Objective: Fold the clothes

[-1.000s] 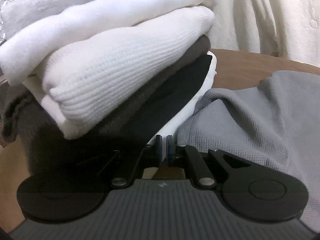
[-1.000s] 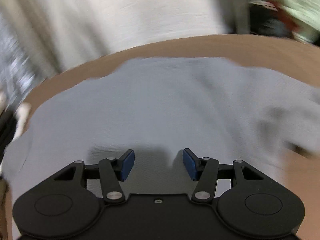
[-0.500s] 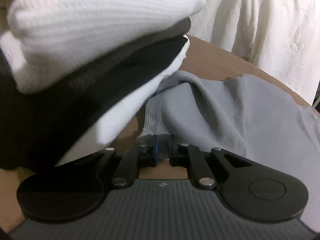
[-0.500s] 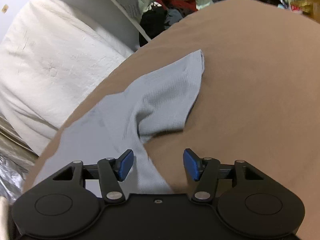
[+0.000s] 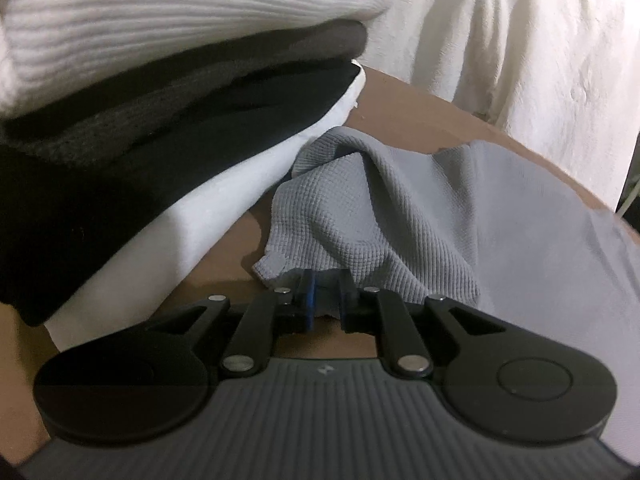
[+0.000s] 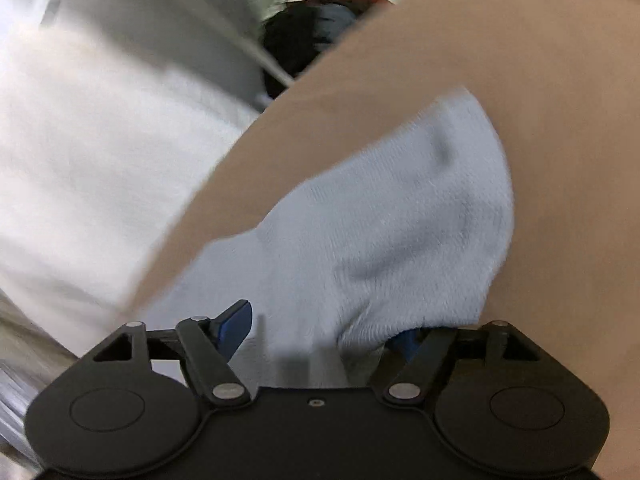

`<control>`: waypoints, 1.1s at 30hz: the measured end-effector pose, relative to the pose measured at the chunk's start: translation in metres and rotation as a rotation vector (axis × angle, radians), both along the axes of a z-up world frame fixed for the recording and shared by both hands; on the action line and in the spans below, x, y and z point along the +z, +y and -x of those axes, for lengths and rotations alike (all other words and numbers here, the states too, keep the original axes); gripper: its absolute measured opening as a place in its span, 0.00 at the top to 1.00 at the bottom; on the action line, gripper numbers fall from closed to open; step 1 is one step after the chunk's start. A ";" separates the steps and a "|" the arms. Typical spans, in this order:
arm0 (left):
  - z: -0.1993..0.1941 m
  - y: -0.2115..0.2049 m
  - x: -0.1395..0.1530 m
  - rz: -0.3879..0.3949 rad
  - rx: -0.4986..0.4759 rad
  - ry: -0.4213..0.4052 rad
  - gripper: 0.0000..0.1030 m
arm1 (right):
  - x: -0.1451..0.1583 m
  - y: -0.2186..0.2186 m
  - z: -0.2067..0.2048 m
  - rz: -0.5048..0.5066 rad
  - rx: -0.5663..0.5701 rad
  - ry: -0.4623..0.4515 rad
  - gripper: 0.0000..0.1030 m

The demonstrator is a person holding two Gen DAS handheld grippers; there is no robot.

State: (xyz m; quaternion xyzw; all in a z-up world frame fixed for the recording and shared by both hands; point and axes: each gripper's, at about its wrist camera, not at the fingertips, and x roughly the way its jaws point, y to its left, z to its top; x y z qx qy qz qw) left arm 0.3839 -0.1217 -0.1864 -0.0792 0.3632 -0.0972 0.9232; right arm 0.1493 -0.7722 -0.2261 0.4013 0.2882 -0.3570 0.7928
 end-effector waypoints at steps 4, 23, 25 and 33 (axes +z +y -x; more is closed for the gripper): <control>-0.001 0.004 -0.001 0.039 0.008 0.020 0.89 | 0.031 0.011 0.001 0.296 0.067 0.100 0.92; -0.027 0.035 0.005 0.238 0.058 0.121 0.64 | 0.047 0.004 0.094 0.223 -0.173 0.032 0.43; -0.028 0.039 0.001 0.309 0.060 0.137 0.55 | 0.043 0.013 0.100 0.140 -0.158 -0.038 0.42; -0.024 0.039 -0.009 0.458 0.079 0.160 0.31 | 0.013 0.024 0.054 0.112 -0.053 0.206 0.17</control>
